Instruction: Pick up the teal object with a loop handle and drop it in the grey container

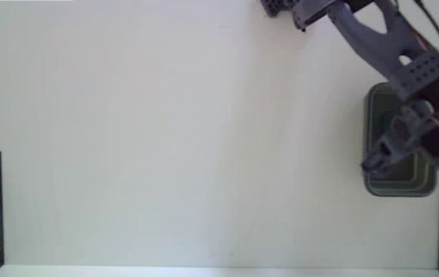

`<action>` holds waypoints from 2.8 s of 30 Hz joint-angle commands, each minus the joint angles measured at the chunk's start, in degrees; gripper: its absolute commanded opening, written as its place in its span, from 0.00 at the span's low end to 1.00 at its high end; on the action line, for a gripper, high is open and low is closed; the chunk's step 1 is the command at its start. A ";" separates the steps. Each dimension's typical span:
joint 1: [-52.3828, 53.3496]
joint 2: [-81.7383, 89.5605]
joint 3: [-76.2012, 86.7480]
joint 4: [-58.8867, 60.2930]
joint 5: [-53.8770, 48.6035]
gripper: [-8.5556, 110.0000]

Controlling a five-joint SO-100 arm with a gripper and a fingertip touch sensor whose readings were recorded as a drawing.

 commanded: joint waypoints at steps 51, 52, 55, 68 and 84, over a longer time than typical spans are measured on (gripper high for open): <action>29.91 44.44 37.83 1.16 0.18 1.00; 30.33 44.99 38.38 1.17 0.18 1.00; 31.36 46.34 39.71 1.17 0.18 1.00; 33.49 49.13 42.48 1.19 0.18 1.00; 33.49 49.13 42.48 1.19 0.18 1.00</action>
